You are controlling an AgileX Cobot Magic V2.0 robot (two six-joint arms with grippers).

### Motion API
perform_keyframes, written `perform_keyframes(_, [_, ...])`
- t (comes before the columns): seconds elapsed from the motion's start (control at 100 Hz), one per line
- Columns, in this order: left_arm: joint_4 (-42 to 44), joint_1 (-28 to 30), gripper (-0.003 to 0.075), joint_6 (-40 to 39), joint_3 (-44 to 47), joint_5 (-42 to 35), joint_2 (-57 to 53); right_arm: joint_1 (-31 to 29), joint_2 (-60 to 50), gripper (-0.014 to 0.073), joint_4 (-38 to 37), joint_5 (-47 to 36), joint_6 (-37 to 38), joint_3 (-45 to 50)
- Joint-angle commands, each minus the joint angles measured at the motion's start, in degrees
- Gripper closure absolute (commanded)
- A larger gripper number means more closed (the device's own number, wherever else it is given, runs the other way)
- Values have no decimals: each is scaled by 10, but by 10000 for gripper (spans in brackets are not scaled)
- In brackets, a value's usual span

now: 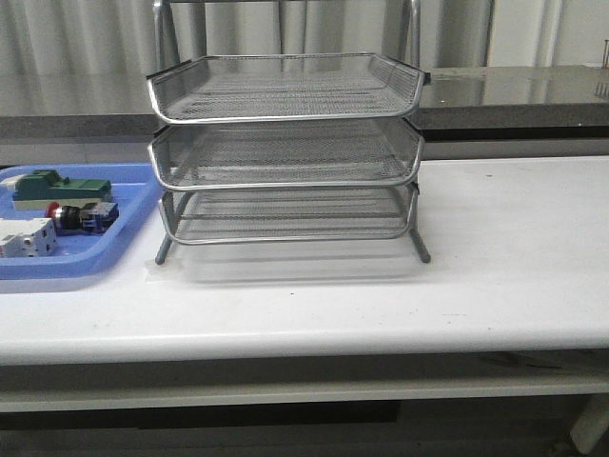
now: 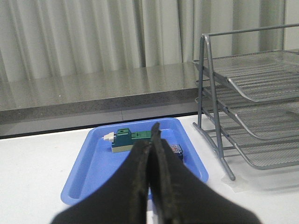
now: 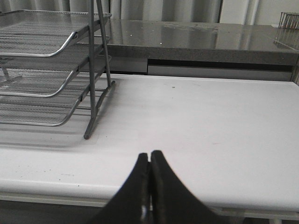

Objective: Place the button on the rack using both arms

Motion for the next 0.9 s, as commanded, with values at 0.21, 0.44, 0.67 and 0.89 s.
perform_keyframes(0.21, [-3, 1, 741, -6, 19, -47, -17, -4, -7, 659, -5, -45, -3, 1])
perform_keyframes(0.44, [-3, 1, 741, -6, 19, -47, -17, -4, -7, 659, -5, -45, -3, 1])
perform_keyframes(0.67, [-3, 1, 741, -6, 19, -47, -17, -4, -7, 659, -5, -45, -3, 1])
perform_keyframes(0.89, [-3, 1, 741, -6, 19, -47, -17, -4, -7, 659, -5, -100, -3, 1])
